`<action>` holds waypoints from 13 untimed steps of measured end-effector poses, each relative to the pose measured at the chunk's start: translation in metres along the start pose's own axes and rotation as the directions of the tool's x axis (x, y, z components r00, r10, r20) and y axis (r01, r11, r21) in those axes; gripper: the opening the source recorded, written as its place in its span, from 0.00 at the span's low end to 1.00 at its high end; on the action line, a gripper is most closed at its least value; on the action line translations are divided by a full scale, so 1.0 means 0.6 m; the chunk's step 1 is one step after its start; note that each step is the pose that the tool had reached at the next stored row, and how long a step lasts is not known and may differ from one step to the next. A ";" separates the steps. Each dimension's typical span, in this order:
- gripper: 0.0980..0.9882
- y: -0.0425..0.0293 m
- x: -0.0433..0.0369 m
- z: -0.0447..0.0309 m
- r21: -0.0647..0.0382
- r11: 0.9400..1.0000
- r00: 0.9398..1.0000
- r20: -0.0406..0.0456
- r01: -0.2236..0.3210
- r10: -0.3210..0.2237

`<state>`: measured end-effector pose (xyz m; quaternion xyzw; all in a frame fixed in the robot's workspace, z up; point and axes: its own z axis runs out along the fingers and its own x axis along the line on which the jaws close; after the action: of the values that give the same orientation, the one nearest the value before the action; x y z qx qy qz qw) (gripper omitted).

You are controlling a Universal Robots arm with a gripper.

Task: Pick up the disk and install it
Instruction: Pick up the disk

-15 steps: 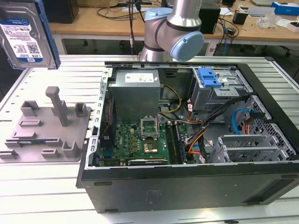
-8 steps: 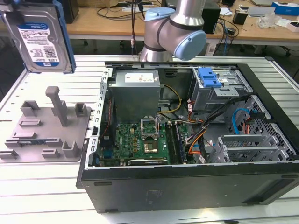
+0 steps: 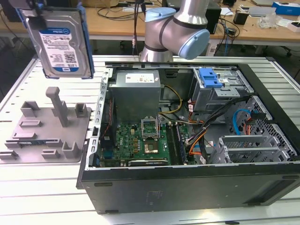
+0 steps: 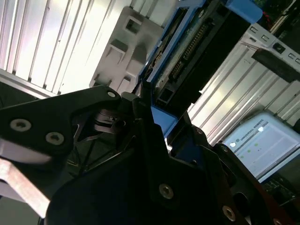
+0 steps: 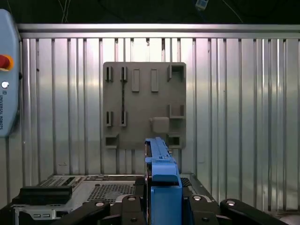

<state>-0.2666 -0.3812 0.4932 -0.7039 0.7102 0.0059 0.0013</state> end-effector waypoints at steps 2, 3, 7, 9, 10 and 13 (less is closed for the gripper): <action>0.30 -0.027 0.011 0.000 -0.001 1.000 1.000 0.000 0.000 0.000; 0.30 -0.035 0.014 0.000 -0.001 1.000 1.000 0.000 0.000 0.000; 0.30 -0.077 0.032 -0.001 -0.001 1.000 1.000 0.000 0.000 0.000; 0.30 -0.097 0.041 -0.001 -0.001 1.000 1.000 0.000 0.000 0.000; 0.30 -0.107 0.045 -0.001 -0.001 1.000 1.000 0.000 0.000 0.000; 0.30 -0.140 0.060 -0.002 -0.002 1.000 1.000 0.000 0.000 0.000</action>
<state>-0.1828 -0.4178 0.4932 -0.7040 0.7102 0.0066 0.0006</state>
